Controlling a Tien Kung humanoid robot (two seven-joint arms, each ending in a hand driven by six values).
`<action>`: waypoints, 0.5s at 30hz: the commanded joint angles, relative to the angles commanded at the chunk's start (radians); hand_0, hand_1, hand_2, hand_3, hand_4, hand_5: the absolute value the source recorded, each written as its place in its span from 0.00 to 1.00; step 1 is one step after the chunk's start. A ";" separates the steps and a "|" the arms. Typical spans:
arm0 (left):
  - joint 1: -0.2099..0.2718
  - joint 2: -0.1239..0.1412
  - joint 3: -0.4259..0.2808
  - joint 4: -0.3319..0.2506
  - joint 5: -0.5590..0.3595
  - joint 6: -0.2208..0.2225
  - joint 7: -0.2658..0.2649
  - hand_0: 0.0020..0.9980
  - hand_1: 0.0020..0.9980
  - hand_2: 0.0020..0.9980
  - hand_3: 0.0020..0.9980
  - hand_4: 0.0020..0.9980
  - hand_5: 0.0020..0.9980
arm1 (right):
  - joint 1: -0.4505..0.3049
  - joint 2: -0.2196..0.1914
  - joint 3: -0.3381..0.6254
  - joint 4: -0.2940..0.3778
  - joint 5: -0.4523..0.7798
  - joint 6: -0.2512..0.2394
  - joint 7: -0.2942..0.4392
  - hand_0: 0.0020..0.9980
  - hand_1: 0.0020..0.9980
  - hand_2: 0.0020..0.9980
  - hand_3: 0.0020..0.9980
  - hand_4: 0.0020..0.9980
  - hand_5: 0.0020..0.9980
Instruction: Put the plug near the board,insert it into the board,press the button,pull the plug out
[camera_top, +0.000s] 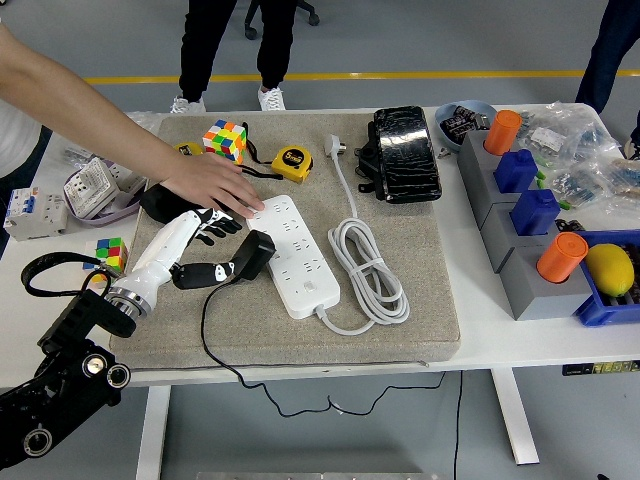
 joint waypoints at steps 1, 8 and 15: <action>0.000 -0.001 0.003 0.004 -0.006 0.002 -0.003 0.52 0.61 0.62 0.60 0.78 0.03 | 0.000 0.000 0.000 0.000 0.000 0.000 0.000 0.57 0.64 0.61 0.54 0.93 0.48; -0.012 -0.007 0.024 0.027 -0.015 0.011 -0.007 0.52 0.62 0.63 0.61 0.77 0.04 | -0.001 0.000 -0.004 0.000 0.001 0.000 0.000 0.57 0.64 0.61 0.54 0.93 0.48; -0.031 -0.018 0.048 0.048 -0.014 0.017 -0.003 0.55 0.63 0.63 0.61 0.77 0.04 | 0.000 0.000 -0.004 0.000 0.002 0.000 0.000 0.57 0.64 0.61 0.54 0.93 0.48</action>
